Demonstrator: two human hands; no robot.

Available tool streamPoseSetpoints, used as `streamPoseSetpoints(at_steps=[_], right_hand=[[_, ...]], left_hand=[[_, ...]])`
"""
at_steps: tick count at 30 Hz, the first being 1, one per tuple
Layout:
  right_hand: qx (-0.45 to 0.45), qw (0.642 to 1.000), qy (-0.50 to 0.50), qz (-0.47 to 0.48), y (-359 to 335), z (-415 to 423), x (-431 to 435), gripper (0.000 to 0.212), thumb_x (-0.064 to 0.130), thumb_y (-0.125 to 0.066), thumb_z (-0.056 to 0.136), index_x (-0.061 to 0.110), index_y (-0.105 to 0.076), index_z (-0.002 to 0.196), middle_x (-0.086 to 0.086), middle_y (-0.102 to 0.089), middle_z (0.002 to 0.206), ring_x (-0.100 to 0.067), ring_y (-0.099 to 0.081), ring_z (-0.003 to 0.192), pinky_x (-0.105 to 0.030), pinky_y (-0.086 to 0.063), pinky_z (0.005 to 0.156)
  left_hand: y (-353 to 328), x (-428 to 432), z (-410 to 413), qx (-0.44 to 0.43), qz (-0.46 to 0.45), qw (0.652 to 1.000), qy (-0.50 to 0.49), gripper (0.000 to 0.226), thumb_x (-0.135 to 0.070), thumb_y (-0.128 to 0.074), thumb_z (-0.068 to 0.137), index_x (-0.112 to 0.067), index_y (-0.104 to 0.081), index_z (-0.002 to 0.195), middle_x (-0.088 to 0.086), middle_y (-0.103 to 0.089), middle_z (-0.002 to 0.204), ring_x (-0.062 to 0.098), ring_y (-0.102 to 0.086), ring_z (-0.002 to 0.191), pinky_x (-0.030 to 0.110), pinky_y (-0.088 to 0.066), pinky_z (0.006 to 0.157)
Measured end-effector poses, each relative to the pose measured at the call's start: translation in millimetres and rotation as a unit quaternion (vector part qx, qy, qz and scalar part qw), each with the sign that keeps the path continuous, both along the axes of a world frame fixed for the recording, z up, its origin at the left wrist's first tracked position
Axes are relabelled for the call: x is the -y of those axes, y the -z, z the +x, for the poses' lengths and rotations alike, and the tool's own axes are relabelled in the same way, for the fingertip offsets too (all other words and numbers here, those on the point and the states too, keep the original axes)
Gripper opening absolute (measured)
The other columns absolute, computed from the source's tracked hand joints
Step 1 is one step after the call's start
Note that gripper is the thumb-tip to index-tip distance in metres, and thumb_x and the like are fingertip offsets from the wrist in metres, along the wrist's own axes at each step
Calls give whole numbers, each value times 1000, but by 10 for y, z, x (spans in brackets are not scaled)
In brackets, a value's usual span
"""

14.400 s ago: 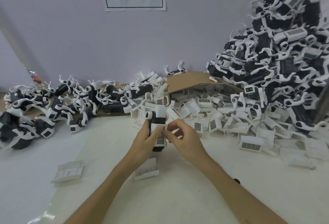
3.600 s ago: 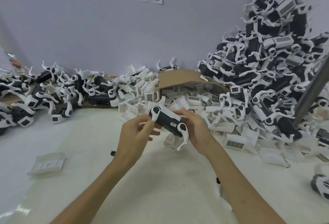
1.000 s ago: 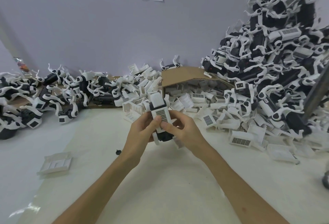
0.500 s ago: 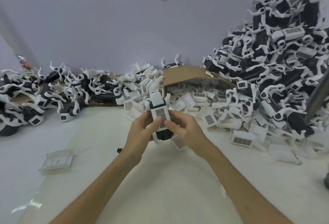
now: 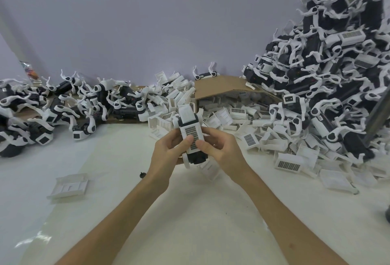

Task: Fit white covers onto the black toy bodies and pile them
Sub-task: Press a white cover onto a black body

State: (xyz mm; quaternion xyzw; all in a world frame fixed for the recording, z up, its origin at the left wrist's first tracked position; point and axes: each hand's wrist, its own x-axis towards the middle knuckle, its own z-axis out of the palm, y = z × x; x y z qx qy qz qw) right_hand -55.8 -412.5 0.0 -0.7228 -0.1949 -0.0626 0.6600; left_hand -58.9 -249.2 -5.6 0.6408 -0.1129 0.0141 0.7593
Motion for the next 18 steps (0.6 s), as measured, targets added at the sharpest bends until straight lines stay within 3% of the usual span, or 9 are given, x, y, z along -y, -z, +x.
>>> streamPoseSetpoints(at_steps=[4, 7, 12, 14, 18], right_hand=[[8, 999, 12, -43, 3, 10, -2, 46, 10, -71, 91, 16, -61, 135, -2, -75, 110, -16, -71, 102, -37, -58, 88], [16, 999, -1, -41, 10, 6, -22, 45, 19, -73, 87, 26, -61, 129, 1, -76, 108, -15, -71, 102, -34, -58, 88], [19, 999, 32, 13, 23, 33, -21, 27, 29, -68, 91, 22, -70, 116, 1, -77, 104, -14, -72, 99, -34, -59, 86], [34, 998, 58, 8, 31, 43, -14, 19, 30, -67, 91, 25, -72, 109, 4, -77, 102, -11, -72, 97, -28, -58, 81], [60, 995, 77, -4, 66, 40, -37, 22, 34, -67, 89, 26, -74, 109, 6, -77, 102, -13, -73, 97, -31, -59, 84]], left_hand=[[-25, 6, -15, -39, -38, 998, 0, 28, -32, -63, 96, -21, -71, 120, 6, -77, 108, 28, -74, 100, 40, -60, 85], [-52, -20, -27, -45, -61, 997, 7, 39, -39, -66, 87, -20, -71, 121, 9, -76, 111, 28, -73, 104, 41, -58, 89], [-66, -20, -39, -11, -40, 999, 4, 33, -41, -73, 74, -26, -78, 103, 4, -78, 104, 21, -74, 97, 25, -59, 73], [-64, -14, -46, 1, -25, 1000, 1, 28, -41, -74, 73, -29, -80, 98, 3, -78, 102, 19, -74, 95, 26, -60, 74], [-45, -6, -52, 1, -26, 1000, -15, 25, -38, -77, 71, -27, -82, 93, 5, -79, 96, 21, -75, 91, 30, -61, 76]])
